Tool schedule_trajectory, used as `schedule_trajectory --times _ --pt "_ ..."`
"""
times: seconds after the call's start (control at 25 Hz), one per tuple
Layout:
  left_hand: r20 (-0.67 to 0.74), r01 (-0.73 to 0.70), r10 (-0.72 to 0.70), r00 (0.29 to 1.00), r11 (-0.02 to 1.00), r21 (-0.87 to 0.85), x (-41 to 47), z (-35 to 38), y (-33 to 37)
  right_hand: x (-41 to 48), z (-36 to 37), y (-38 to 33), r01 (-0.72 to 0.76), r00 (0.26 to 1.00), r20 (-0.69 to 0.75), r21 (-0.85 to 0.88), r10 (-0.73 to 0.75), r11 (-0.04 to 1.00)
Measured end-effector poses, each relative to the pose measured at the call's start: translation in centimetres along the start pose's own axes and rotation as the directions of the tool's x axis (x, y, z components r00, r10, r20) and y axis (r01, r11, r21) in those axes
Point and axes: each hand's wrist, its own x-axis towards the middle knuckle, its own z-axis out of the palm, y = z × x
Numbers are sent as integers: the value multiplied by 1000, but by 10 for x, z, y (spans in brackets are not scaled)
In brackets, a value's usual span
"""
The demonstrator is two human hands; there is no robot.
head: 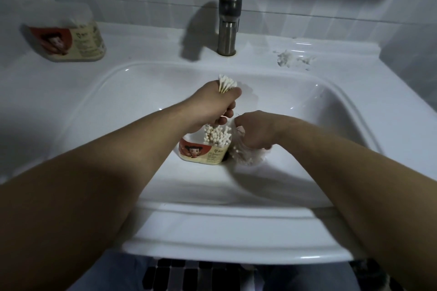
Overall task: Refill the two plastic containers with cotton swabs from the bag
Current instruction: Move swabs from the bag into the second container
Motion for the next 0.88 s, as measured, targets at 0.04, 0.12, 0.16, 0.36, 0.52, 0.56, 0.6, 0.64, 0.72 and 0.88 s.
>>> schedule_trajectory --times 0.04,0.12,0.16,0.36,0.52,0.56,0.6,0.64,0.72,0.88 --pt "6 -2 2 1000 1000 4 0 0 0 0 0 0 -9 1000 -6 -5 9 1000" --pt "17 -1 1 1000 1000 11 0 1 0 1 0 0 -33 999 -9 -29 33 999" --pt "20 3 -3 1000 1000 13 0 1 -1 1 0 0 -43 999 -9 -37 43 998" --pt "50 14 -15 999 1000 19 -1 3 -1 2 0 0 -48 998 -47 -55 45 997" --pt "78 7 -9 997 999 33 -2 4 -2 -3 -3 0 -39 997 -62 -42 37 998" --pt "84 8 -11 996 1000 25 -2 4 -2 -4 -4 0 -37 997 -64 -36 35 999" --pt "87 9 -11 996 1000 19 -2 4 -2 -4 -6 0 -35 997 -63 -27 33 999" --pt "89 9 -11 996 1000 20 -2 4 -2 -5 -8 1 -34 998 -59 -15 34 999" --pt "94 13 -16 995 999 37 -2 4 -2 -5 -12 6 -41 997 -69 37 44 998" --pt "124 46 -58 991 994 96 -2 4 -6 -14 -24 15 -28 992 -113 190 50 981"
